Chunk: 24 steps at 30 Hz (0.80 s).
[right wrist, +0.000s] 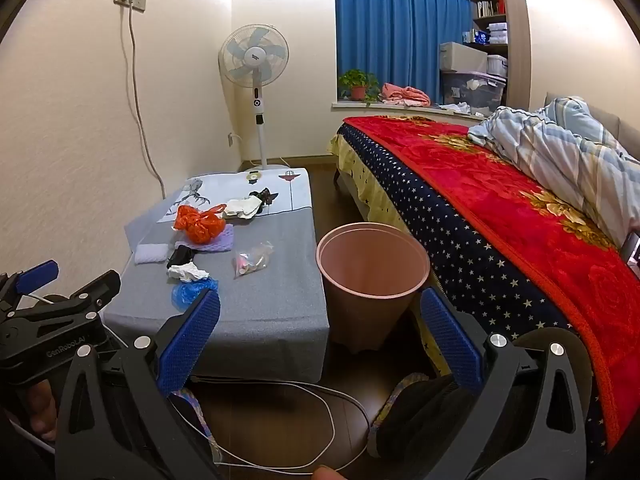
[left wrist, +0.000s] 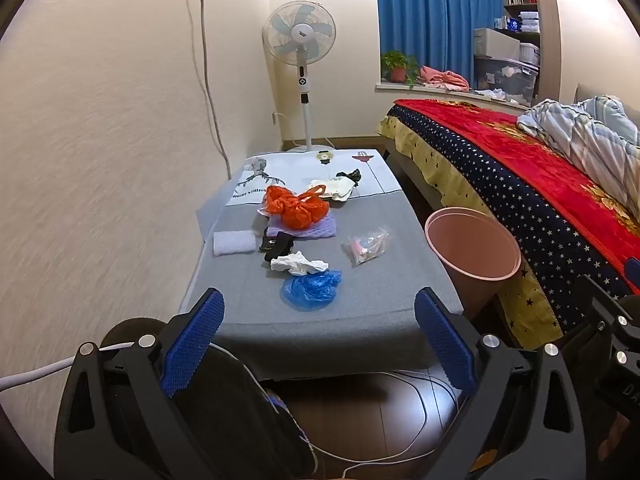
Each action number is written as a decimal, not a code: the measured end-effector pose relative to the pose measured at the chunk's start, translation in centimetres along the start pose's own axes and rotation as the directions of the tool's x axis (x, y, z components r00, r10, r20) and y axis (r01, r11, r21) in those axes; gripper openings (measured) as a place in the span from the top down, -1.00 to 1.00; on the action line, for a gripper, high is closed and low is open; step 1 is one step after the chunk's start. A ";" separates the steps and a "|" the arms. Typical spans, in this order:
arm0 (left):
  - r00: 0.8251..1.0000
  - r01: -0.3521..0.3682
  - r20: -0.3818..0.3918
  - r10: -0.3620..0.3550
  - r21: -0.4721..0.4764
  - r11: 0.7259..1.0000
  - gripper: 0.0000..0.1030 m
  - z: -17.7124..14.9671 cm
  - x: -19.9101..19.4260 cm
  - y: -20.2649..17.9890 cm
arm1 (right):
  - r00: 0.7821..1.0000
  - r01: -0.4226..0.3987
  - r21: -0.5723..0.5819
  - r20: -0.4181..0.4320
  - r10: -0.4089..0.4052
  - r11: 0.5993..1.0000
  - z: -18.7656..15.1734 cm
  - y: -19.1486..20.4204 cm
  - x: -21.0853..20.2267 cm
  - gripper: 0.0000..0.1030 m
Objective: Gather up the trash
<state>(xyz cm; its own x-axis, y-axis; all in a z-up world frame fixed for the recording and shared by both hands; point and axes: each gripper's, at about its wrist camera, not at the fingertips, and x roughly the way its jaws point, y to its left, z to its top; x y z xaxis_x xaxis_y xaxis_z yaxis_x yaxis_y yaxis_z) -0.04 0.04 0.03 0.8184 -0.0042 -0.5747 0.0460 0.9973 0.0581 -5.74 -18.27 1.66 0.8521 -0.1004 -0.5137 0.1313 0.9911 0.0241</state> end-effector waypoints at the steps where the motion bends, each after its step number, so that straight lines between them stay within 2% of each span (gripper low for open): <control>1: 1.000 -0.002 -0.003 0.002 0.003 1.000 -0.81 0.0 0.0 0.0 | 1.000 0.001 0.000 0.001 -0.001 1.000 0.0 0.0 0.0 -0.91; 24: 1.000 0.003 -0.004 -0.003 0.005 1.000 -0.81 0.0 0.0 0.0 | 1.000 0.005 -0.001 0.000 -0.005 1.000 -0.2 -0.3 0.2 -0.91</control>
<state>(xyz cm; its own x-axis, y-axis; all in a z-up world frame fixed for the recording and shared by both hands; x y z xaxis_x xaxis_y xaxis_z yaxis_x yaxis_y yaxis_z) -0.06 0.01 0.00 0.8161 -0.0069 -0.5778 0.0515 0.9968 0.0609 -5.75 -18.59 1.37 0.8512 -0.1058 -0.5140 0.1355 0.9906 0.0205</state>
